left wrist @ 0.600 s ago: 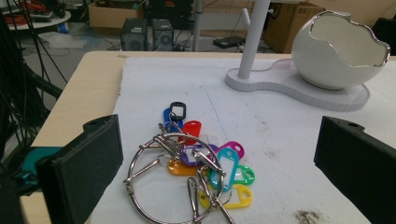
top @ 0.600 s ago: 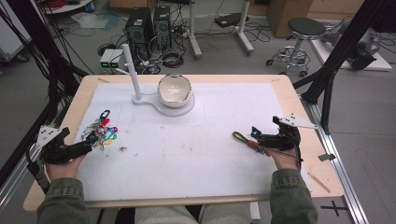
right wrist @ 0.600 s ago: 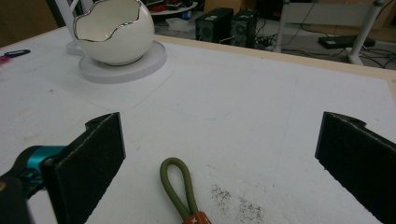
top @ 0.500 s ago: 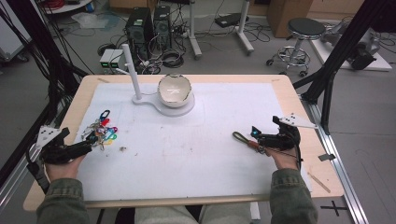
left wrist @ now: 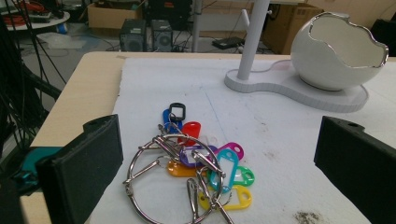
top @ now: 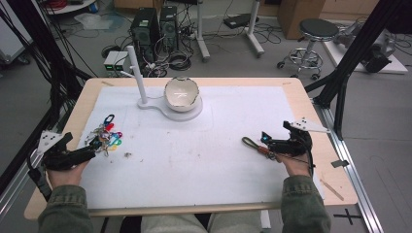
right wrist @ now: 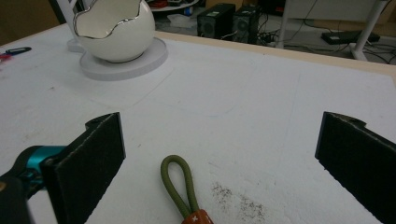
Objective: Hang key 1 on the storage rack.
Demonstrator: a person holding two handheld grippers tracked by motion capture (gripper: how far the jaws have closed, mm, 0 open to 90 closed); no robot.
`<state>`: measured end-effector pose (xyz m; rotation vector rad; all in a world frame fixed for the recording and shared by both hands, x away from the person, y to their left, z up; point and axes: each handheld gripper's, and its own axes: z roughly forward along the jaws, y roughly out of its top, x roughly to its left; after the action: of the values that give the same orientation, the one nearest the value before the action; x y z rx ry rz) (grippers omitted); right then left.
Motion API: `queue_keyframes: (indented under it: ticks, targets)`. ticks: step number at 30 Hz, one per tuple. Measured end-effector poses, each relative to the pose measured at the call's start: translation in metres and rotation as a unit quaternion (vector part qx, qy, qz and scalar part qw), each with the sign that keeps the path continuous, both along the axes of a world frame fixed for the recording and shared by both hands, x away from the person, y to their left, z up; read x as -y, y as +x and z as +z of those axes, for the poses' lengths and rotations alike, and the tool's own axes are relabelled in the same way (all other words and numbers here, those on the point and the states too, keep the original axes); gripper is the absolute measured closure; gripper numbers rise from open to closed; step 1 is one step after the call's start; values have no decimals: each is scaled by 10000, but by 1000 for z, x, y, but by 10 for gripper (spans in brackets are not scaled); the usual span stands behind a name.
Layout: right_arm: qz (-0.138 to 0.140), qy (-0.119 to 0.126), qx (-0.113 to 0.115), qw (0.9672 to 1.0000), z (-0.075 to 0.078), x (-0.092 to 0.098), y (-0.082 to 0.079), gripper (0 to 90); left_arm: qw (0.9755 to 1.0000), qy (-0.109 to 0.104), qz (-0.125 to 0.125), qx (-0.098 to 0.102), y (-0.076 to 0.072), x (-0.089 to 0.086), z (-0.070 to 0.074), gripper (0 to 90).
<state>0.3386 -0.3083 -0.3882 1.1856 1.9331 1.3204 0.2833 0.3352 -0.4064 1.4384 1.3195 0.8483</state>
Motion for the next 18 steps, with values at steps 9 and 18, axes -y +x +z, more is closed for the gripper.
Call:
queue_keyframes:
  ticks: [9,18]
  targets:
    - [158,-59,-296,9994,-5,-1,6,6,10000,9,-17,-19,0,0,0,17]
    - [342,-385,-809,9954,-16,-3,15,7,10000,0,-46,-42,2,1,-1,17]
